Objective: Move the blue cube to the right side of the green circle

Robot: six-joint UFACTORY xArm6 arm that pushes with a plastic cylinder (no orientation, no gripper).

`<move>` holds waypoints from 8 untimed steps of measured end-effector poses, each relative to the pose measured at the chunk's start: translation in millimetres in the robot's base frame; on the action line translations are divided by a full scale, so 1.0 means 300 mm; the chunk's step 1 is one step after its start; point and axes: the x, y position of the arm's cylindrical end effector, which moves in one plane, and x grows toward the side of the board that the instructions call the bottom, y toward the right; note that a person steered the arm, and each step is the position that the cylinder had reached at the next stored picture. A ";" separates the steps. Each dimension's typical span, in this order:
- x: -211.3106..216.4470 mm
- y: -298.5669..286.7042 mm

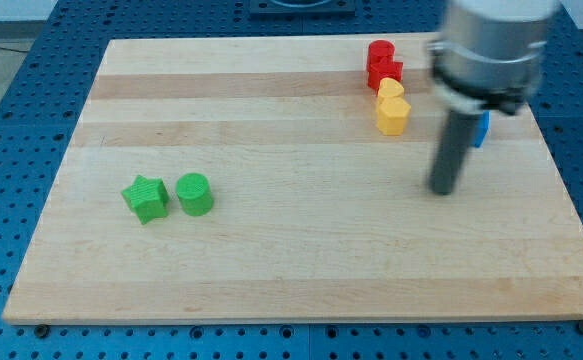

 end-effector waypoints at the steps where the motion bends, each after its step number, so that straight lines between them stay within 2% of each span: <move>1: -0.102 0.287; 2: -0.279 0.366; 3: -0.392 0.246; 4: -0.395 0.035; 5: -0.358 -0.036; 7: -0.200 -0.036; 8: -0.220 -0.036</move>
